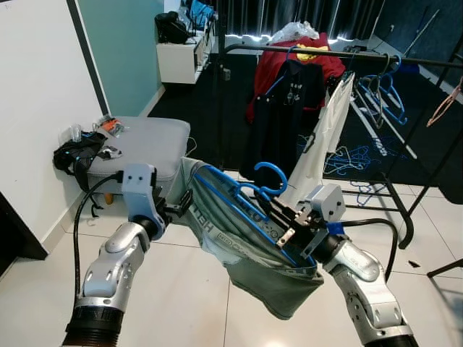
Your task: Hang hanger
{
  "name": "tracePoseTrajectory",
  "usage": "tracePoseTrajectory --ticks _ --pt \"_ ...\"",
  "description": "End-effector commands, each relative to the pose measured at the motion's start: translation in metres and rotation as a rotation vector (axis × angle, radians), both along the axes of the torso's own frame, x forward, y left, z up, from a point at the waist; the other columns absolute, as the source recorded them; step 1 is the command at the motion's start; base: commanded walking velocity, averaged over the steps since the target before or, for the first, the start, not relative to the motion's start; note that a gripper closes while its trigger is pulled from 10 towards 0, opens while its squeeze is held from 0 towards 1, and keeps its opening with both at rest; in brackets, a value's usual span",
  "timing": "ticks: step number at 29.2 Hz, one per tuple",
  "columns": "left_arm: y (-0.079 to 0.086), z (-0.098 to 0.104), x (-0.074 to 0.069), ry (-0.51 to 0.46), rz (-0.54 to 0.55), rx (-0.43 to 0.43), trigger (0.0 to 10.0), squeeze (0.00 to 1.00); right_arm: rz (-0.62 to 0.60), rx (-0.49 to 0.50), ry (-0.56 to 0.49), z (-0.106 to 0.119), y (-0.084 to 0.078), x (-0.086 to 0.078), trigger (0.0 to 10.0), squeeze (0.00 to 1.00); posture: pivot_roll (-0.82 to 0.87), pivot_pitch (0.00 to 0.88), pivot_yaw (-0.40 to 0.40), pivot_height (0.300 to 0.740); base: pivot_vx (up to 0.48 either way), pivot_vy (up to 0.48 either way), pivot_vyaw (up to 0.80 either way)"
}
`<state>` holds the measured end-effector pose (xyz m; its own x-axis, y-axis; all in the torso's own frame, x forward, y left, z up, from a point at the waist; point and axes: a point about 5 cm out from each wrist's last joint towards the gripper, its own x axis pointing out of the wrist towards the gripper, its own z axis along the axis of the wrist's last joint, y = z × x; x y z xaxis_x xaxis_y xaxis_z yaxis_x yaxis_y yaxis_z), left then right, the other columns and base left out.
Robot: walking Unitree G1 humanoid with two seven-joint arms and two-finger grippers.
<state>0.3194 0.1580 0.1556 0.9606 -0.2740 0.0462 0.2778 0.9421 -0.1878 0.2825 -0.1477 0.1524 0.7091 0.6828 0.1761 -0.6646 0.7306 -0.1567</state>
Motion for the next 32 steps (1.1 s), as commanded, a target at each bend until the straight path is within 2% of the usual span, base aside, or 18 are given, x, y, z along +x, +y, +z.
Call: tracePoseTrajectory --ticks 1,4,9,11,15,23,29,30,31,32 --pt "-0.003 -0.001 -0.004 0.006 -0.049 -0.005 10.0 1.0 0.002 0.008 -0.003 0.001 0.0 -0.001 10.0 0.0 -0.02 0.0 -0.015 0.74 0.0 0.0 0.0" --pt "-0.009 -0.002 -0.007 -0.004 -0.087 0.001 10.0 1.0 0.007 0.006 -0.006 0.002 0.001 -0.001 10.0 0.0 -0.03 0.0 -0.015 0.74 0.0 0.0 0.0" --pt "-0.011 -0.004 -0.006 -0.009 -0.084 0.011 10.0 1.0 0.012 0.006 -0.01 0.003 0.002 0.0 10.0 0.0 -0.03 0.0 -0.013 0.74 0.0 0.0 0.0" --pt "-0.01 -0.008 0.002 -0.012 -0.014 0.067 10.0 1.0 0.036 0.003 -0.025 0.007 0.007 0.002 10.0 0.0 -0.04 0.0 -0.009 0.74 0.0 0.0 0.0" --pt "-0.009 -0.008 0.005 -0.015 0.014 0.072 10.0 1.0 0.052 0.006 -0.029 0.009 0.01 0.003 10.0 0.0 -0.04 0.0 -0.013 0.74 0.0 0.0 0.0" --pt "0.004 0.001 0.015 -0.027 0.143 -0.018 10.0 1.0 0.094 -0.001 -0.029 0.009 0.017 0.001 10.0 0.0 -0.04 0.0 -0.008 0.74 0.0 0.0 0.0" --pt "0.012 0.008 0.016 -0.051 0.159 -0.054 10.0 1.0 0.09 -0.003 -0.021 0.005 0.017 -0.001 10.0 0.0 -0.03 0.0 -0.003 0.74 0.0 0.0 0.0" --pt "0.014 0.01 0.016 -0.062 0.158 -0.059 9.1 1.0 0.084 -0.004 -0.018 0.004 0.016 -0.001 10.0 0.0 -0.03 0.0 0.0 0.74 0.0 0.0 0.0" --pt "0.014 0.01 0.016 -0.062 0.158 -0.059 9.1 1.0 0.084 -0.004 -0.018 0.004 0.016 -0.001 10.0 0.0 -0.03 0.0 0.0 0.74 0.0 0.0 0.0" --pt "0.016 0.011 0.016 -0.068 0.156 -0.06 4.5 1.0 0.077 -0.004 -0.016 0.003 0.015 -0.001 10.0 0.0 -0.03 0.0 0.001 0.74 0.0 0.0 0.0"
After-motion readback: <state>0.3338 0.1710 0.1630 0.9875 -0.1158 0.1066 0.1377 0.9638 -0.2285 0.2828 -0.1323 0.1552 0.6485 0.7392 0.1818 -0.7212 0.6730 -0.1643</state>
